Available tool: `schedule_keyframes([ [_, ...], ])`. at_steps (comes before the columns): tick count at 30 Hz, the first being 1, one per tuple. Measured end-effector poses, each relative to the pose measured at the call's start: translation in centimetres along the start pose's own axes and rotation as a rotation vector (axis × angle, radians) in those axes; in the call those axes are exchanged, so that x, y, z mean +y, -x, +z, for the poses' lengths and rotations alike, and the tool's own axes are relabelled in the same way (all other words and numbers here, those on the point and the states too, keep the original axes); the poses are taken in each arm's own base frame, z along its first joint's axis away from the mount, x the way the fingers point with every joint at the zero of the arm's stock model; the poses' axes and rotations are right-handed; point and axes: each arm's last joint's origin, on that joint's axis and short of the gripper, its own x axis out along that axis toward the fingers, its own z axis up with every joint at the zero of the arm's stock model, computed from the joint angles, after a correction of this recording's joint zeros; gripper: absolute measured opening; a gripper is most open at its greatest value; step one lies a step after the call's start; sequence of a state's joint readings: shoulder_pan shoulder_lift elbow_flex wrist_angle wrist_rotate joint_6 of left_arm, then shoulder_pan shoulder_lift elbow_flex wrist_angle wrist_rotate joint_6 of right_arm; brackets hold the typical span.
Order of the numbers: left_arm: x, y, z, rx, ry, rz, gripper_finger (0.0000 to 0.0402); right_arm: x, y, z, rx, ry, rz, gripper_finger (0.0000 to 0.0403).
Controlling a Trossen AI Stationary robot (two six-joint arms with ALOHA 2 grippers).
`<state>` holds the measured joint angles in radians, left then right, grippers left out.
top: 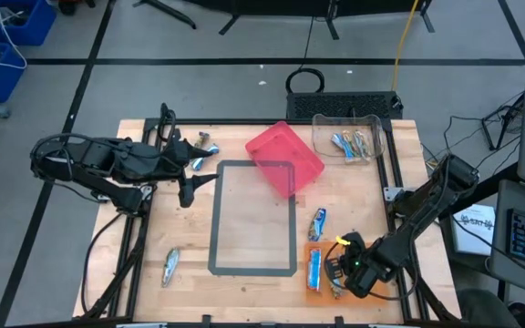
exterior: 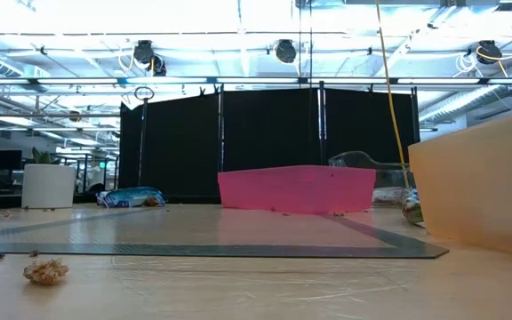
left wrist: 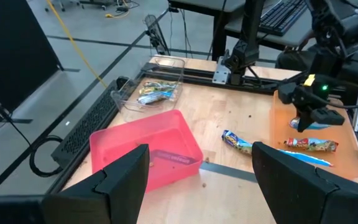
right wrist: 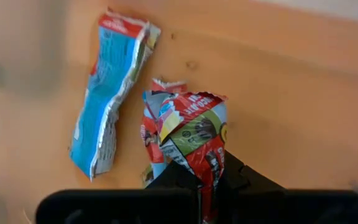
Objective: Pick and place Granola Bars by type
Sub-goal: Put the red granola bar into the orange bin
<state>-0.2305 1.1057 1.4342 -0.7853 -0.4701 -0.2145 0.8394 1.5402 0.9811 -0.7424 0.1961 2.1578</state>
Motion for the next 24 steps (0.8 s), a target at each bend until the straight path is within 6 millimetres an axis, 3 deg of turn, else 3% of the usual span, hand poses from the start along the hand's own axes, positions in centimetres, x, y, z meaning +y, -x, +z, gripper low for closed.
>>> schedule_keyframes([
  [14, 0.0, 0.0, -0.1, 0.012, -0.003, 0.001, 0.0283, -1.4, -2.3, 0.3, 0.033, -0.009, 0.019, 0.0009],
  [24, 0.8, 2.0, -0.1, -0.009, -0.009, -0.084, 0.0283, -1.5, -3.0, 0.3, 0.061, -0.01, 0.074, 0.0016],
])
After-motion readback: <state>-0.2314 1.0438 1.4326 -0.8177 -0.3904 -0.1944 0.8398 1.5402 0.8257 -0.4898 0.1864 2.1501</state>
